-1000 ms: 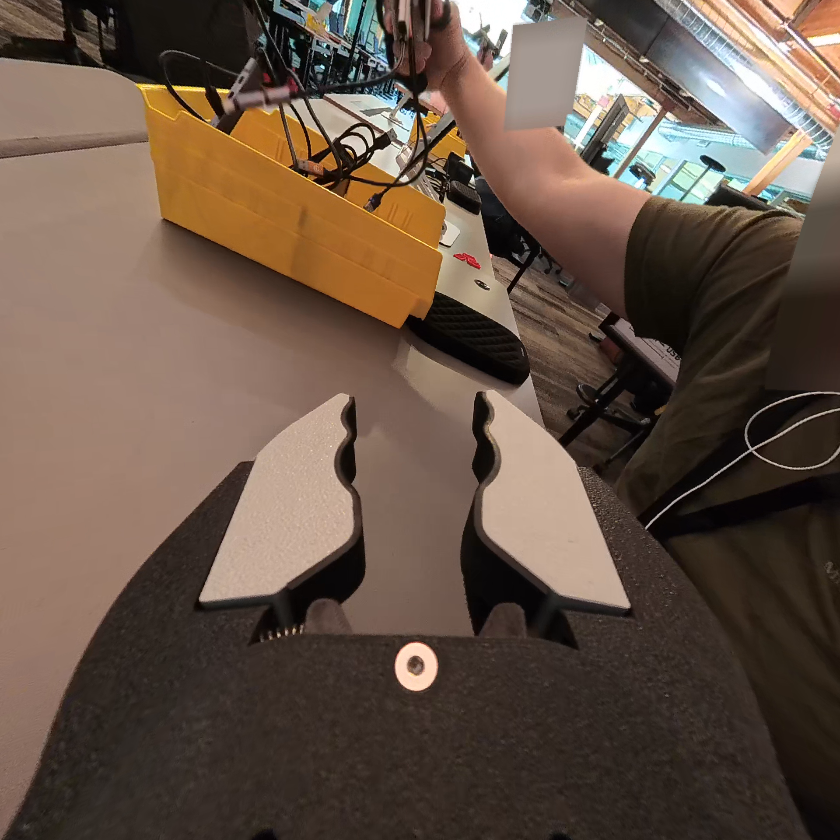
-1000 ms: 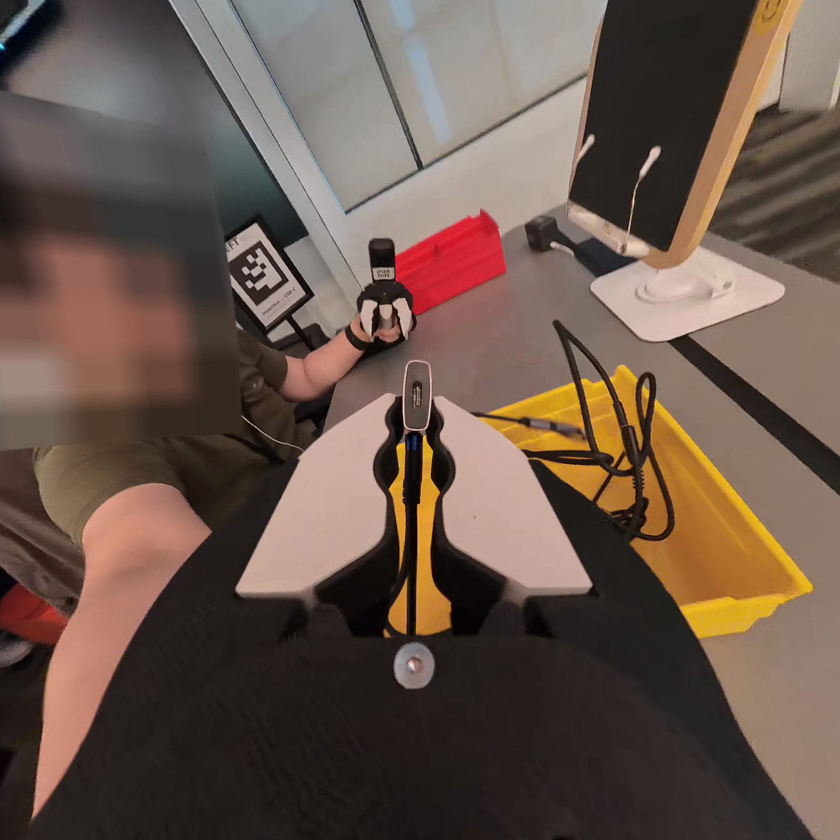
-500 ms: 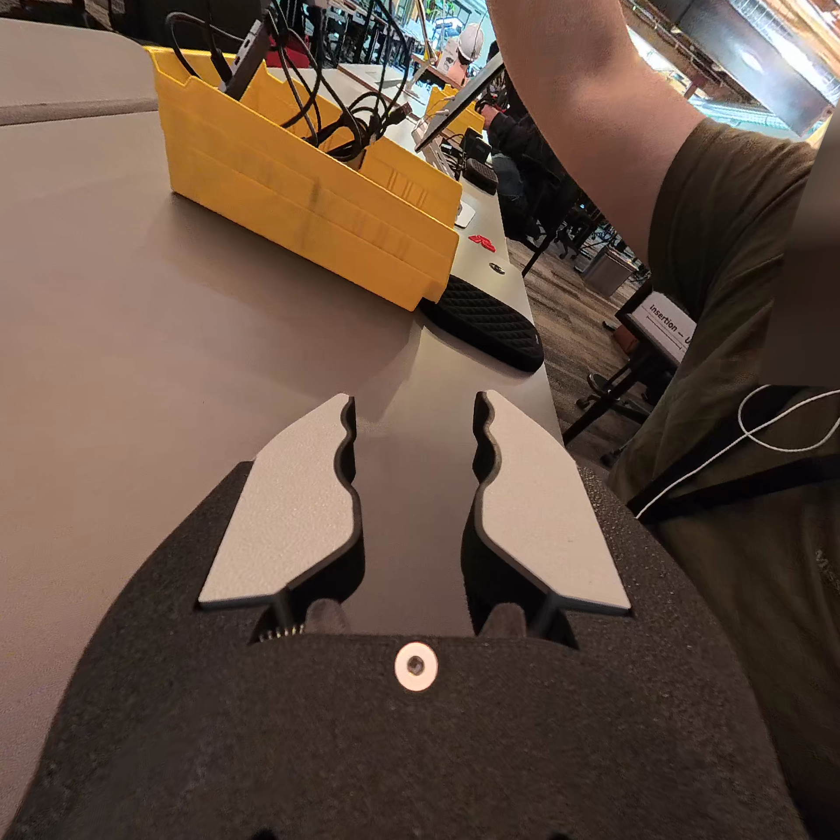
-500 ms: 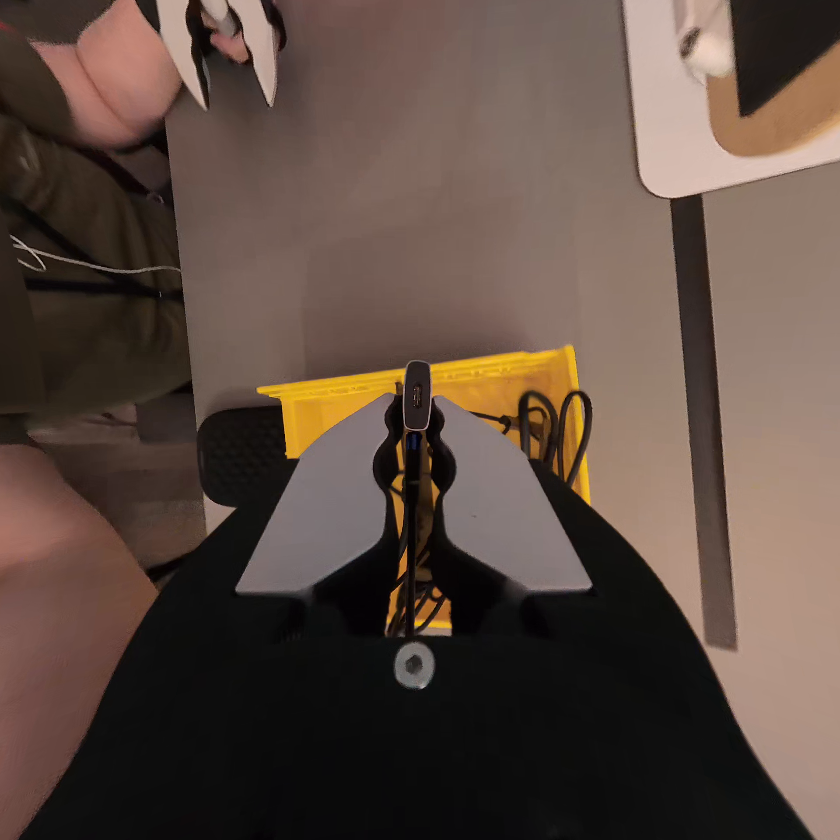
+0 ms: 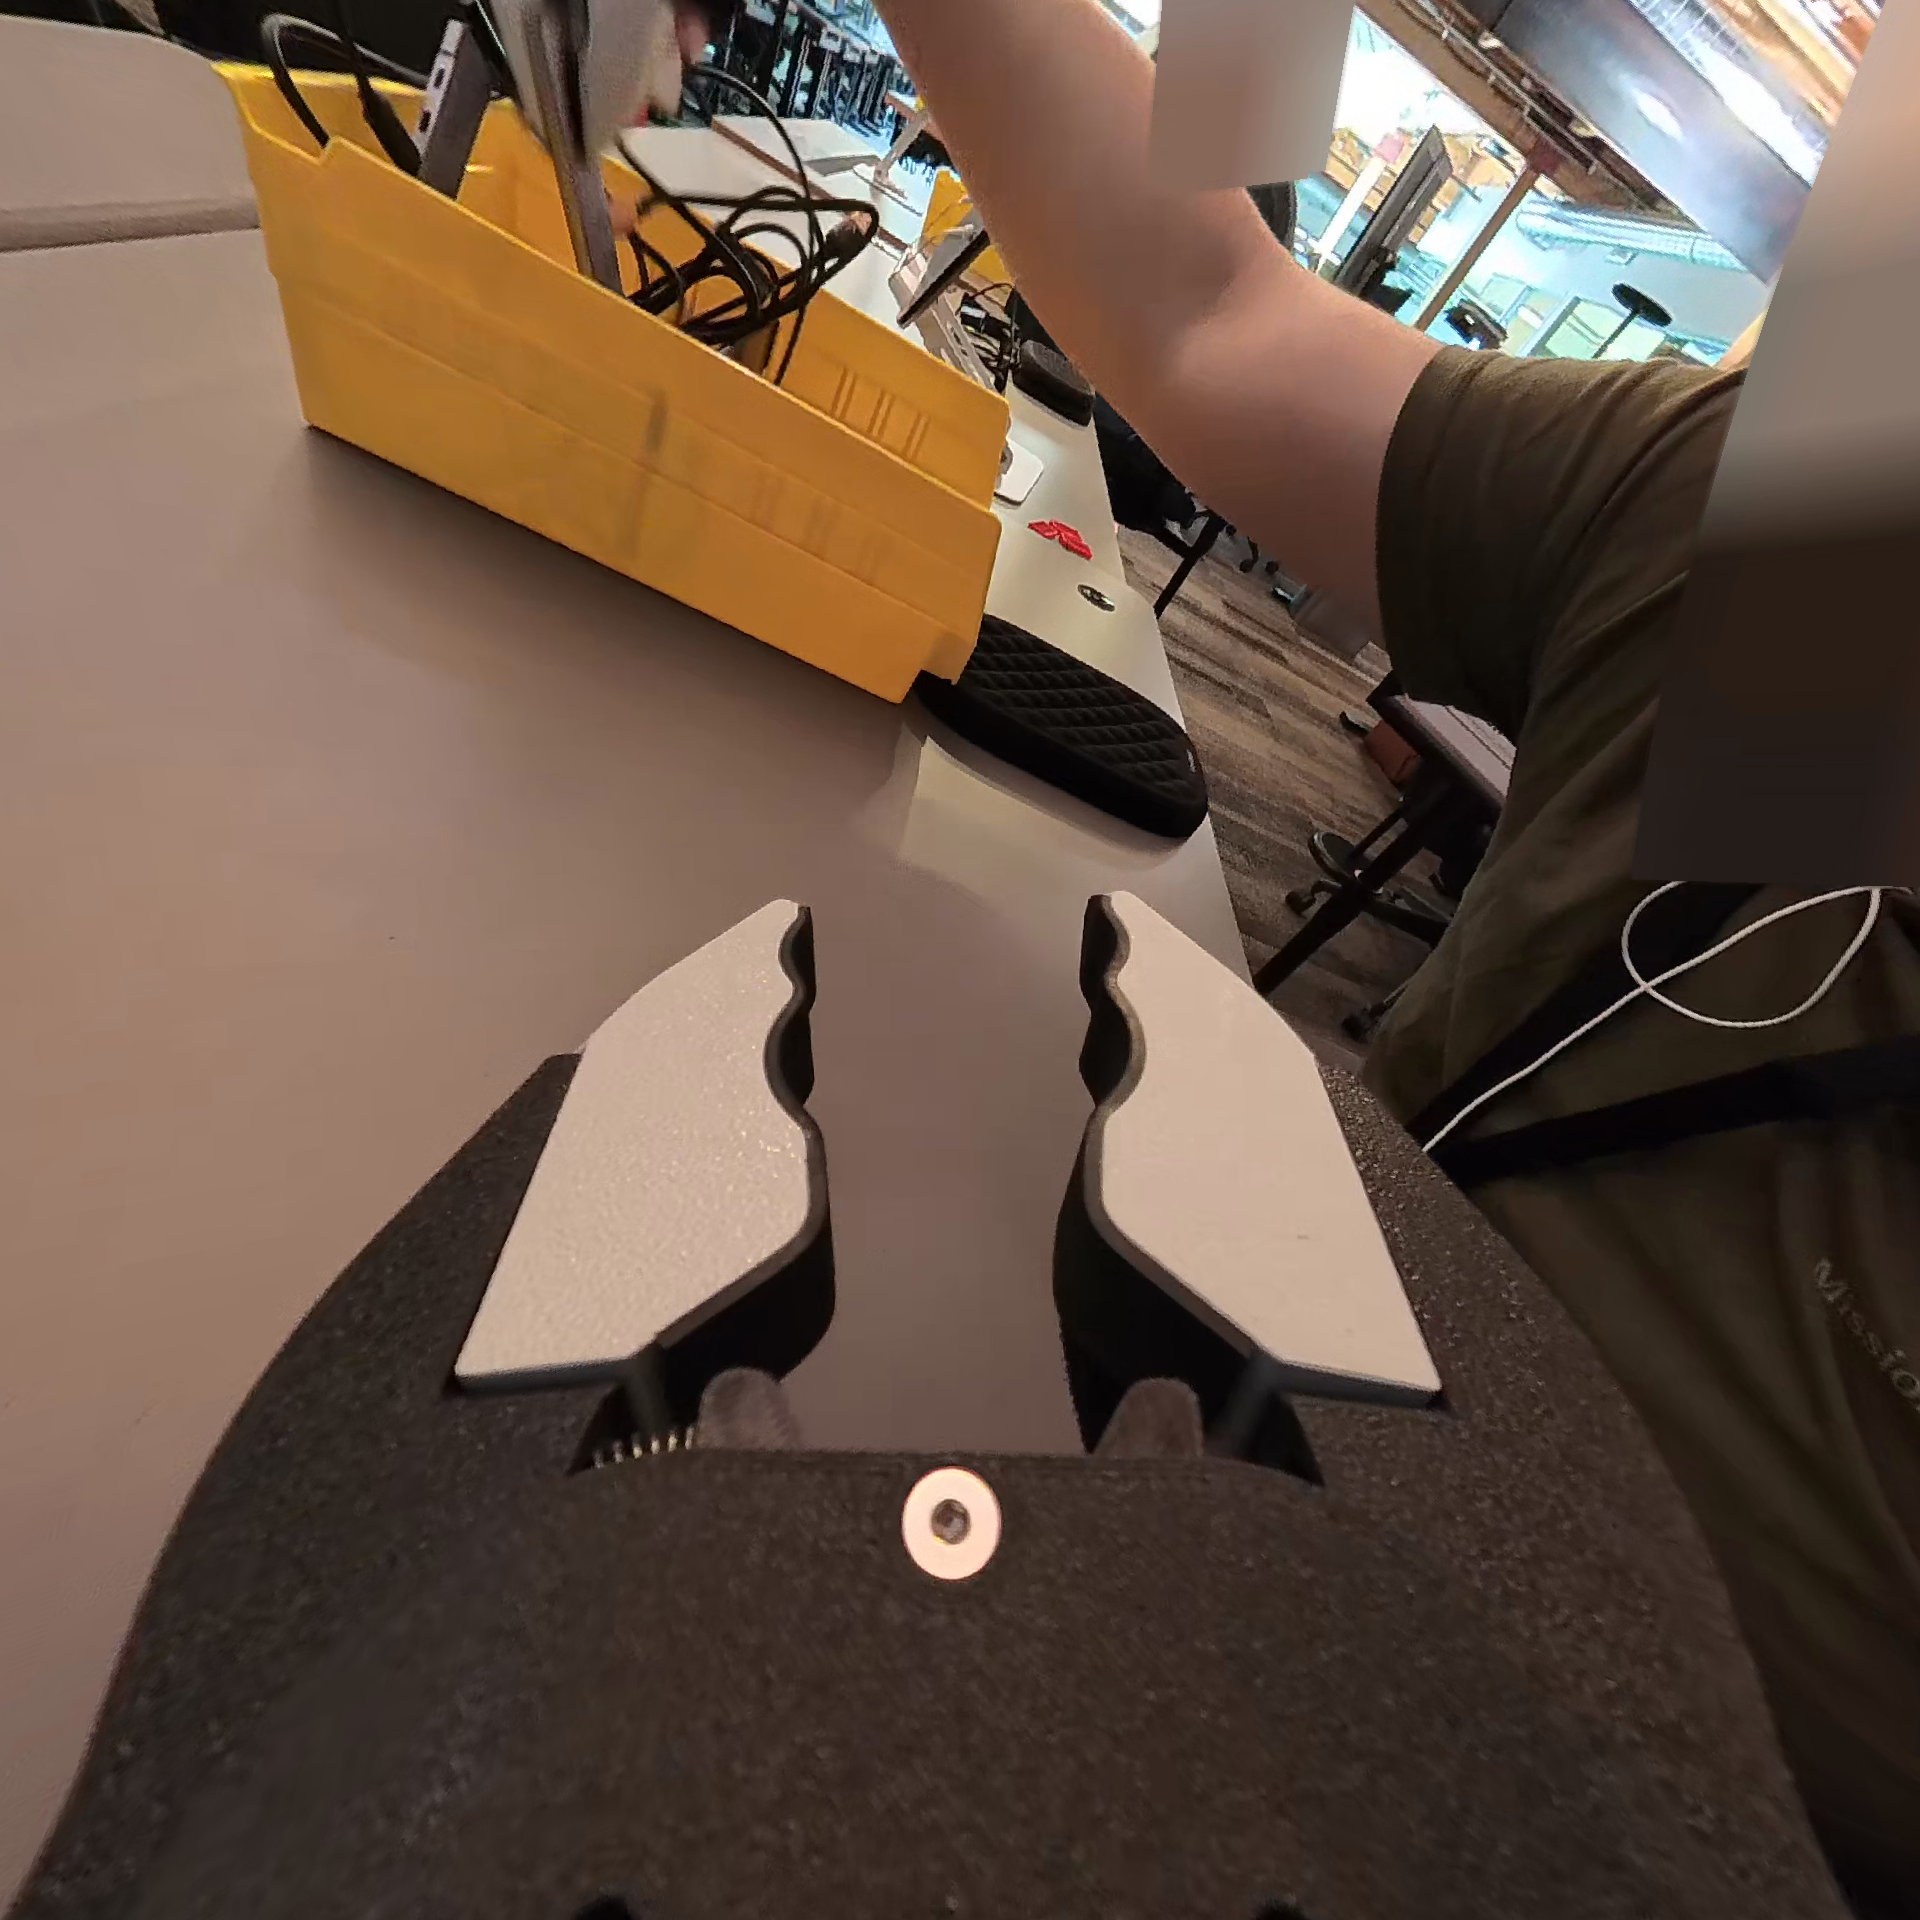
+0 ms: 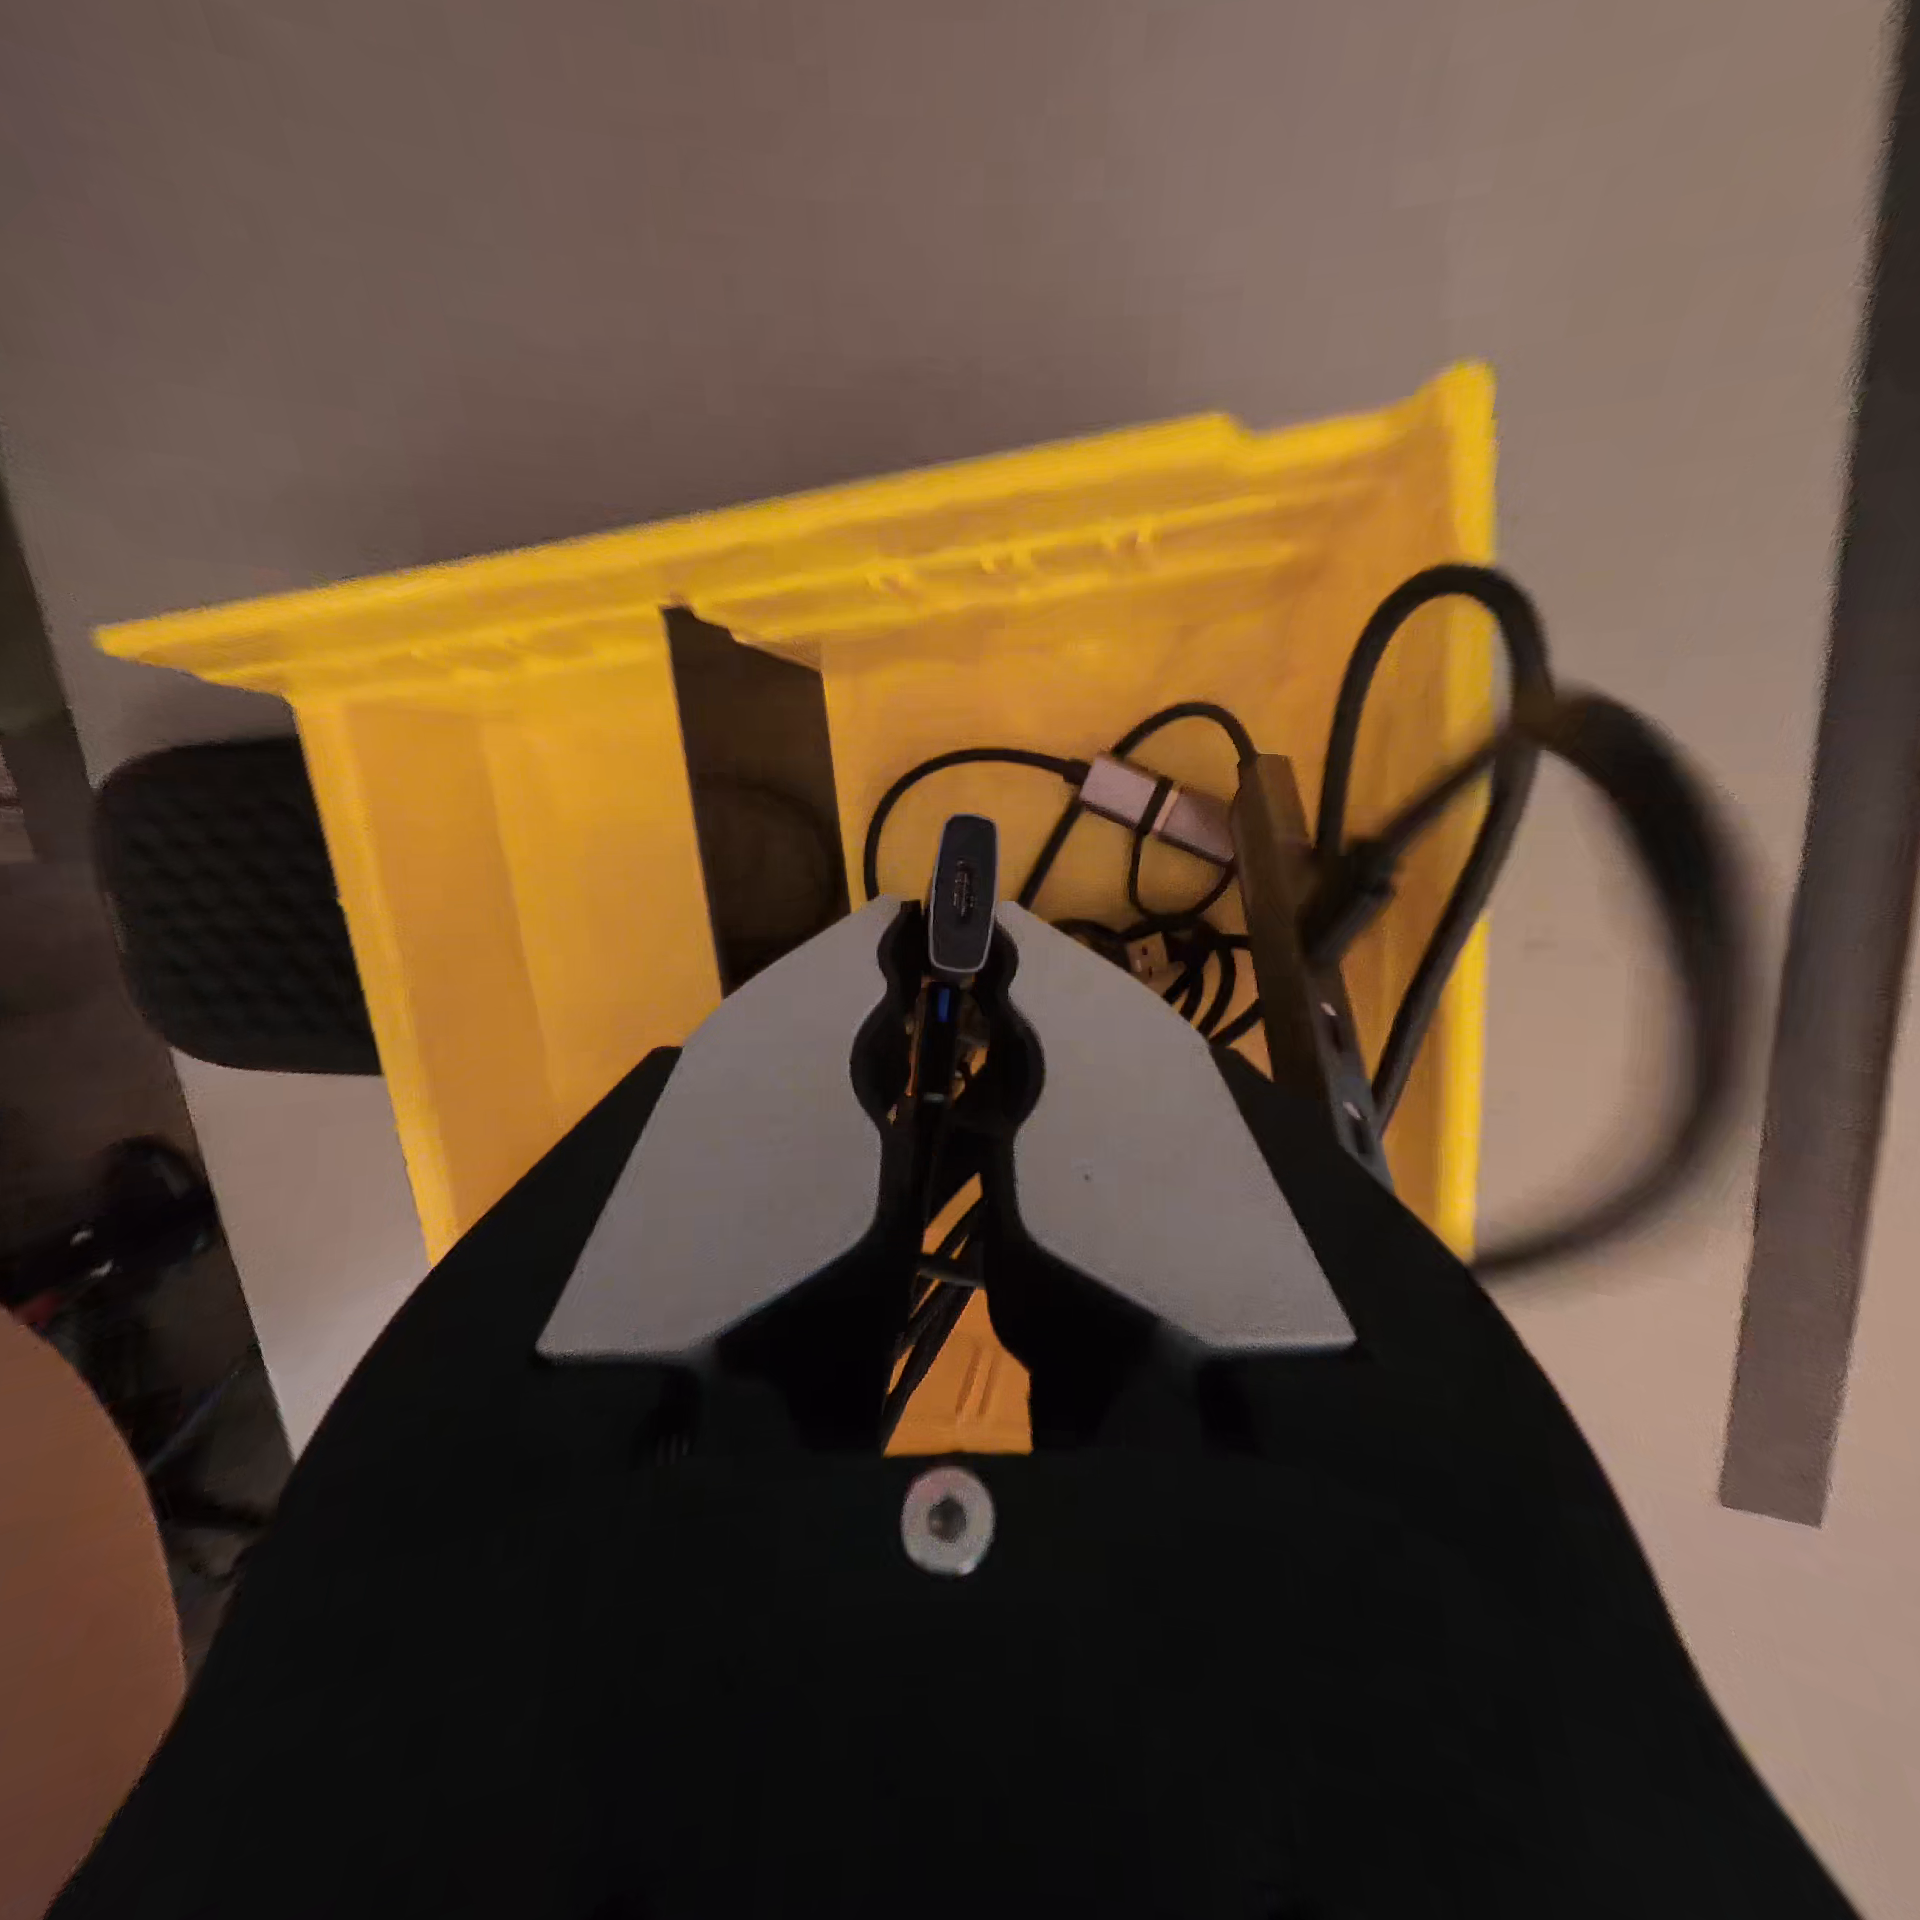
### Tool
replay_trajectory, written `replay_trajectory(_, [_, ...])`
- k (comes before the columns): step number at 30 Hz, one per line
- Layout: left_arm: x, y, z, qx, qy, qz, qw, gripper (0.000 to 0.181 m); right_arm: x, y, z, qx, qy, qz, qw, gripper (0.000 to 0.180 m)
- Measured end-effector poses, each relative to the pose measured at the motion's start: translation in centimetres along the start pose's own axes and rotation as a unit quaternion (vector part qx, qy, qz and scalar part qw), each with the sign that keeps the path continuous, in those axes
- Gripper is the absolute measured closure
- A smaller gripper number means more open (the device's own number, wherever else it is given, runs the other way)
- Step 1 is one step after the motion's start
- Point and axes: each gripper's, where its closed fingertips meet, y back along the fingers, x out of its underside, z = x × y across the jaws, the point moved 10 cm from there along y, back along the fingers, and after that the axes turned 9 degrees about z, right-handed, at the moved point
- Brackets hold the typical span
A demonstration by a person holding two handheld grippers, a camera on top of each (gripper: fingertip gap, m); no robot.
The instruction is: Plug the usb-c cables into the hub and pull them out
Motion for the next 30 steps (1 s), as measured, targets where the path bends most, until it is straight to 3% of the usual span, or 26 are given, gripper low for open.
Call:
replay_trajectory(9, [0.2,-0.3,0.3,-0.003,0.007,0.009,1.0,0.132,-2.0,-1.5,0.4,0.069,0.036,0.028,0.997,0.16])
replay_trajectory(14, [0.0,-0.2,-0.1,0.005,0.003,0.003,1.0,0.132,-1.5,1.7,3.2,0.18,0.054,-0.022,0.982,0.155])
replay_trajectory(17, [-0.1,-0.2,-0.4,0.011,-0.002,0.0,1.0,0.132,-0.5,5.0,6.2,0.285,0.035,-0.097,0.953,0.148])
replay_trajectory(22, [-0.5,-0.2,-1.0,0.024,-0.011,-0.009,1.0,0.132,4.4,7.3,12.1,0.425,-0.092,-0.219,0.873,0.149])
replay_trajectory(26, [-0.6,0.0,-1.3,0.034,-0.012,-0.024,0.999,0.132,9.8,4.2,12.9,0.4,-0.251,-0.289,0.833,0.159])
replay_trajectory(30, [-0.7,0.2,-1.3,0.043,-0.01,-0.035,0.998,0.132,11.8,1.4,11.3,0.322,-0.362,-0.295,0.824,0.162])
